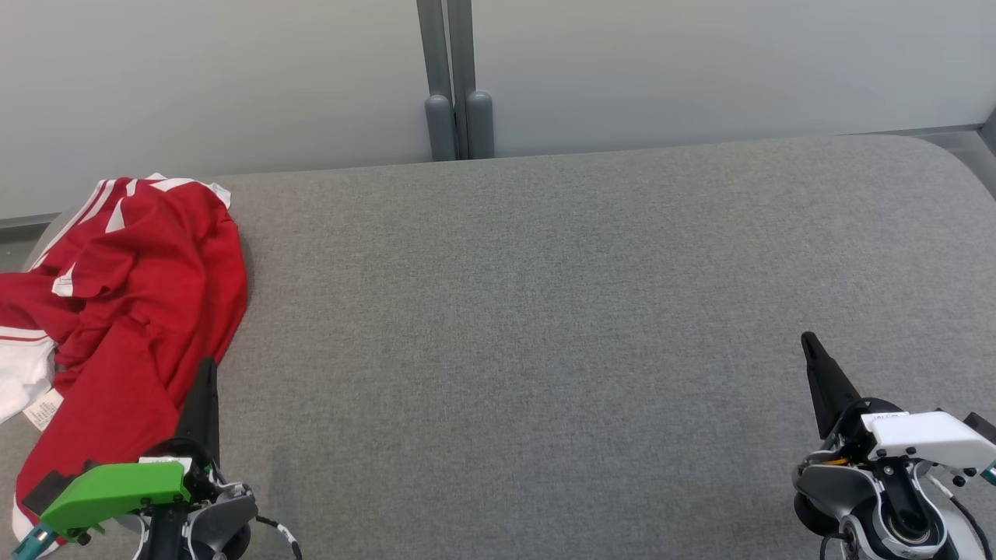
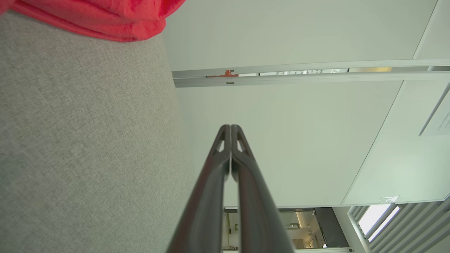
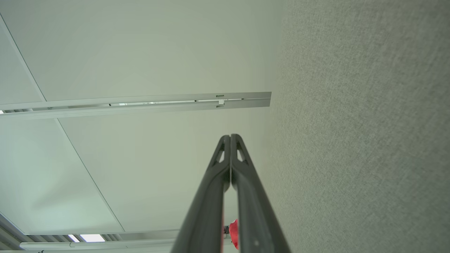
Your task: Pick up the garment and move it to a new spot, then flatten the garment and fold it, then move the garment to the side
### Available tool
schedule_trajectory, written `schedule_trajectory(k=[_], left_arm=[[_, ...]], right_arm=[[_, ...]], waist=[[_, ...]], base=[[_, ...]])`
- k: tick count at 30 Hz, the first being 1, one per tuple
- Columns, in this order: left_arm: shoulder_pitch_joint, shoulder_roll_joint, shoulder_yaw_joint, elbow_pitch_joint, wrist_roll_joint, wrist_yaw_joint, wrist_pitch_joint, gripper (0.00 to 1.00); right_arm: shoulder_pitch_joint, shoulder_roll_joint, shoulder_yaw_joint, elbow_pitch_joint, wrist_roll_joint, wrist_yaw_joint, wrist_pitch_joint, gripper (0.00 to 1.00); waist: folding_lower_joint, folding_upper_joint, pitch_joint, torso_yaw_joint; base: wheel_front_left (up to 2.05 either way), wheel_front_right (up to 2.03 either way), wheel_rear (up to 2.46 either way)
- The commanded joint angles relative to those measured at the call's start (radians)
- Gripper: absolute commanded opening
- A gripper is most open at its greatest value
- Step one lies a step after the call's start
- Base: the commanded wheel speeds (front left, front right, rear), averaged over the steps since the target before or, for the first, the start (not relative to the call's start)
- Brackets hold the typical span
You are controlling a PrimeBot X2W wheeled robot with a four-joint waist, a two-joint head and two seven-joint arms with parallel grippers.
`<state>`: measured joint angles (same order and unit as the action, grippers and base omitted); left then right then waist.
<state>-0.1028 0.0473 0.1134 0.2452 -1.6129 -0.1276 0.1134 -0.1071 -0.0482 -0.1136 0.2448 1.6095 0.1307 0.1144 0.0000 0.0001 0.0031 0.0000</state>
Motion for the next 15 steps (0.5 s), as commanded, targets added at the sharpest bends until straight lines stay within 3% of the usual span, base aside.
schedule_trajectory(k=[1, 15], left_arm=[[-0.014, 0.006, 0.002, -0.001, 0.000, -0.007, 0.004, 0.00], [-0.014, 0.006, 0.002, -0.001, 0.000, -0.007, 0.004, 0.00]], right_arm=[[-0.005, -0.004, 0.001, 0.001, 0.007, 0.000, 0.002, 0.00], [-0.005, -0.004, 0.001, 0.001, 0.007, 0.000, 0.002, 0.00]], waist=[[0.0000, -0.0001, 0.000, 0.000], [0.0000, -0.0001, 0.000, 0.000]], base=[[0.00, 0.00, 0.00], [0.00, 0.00, 0.00]])
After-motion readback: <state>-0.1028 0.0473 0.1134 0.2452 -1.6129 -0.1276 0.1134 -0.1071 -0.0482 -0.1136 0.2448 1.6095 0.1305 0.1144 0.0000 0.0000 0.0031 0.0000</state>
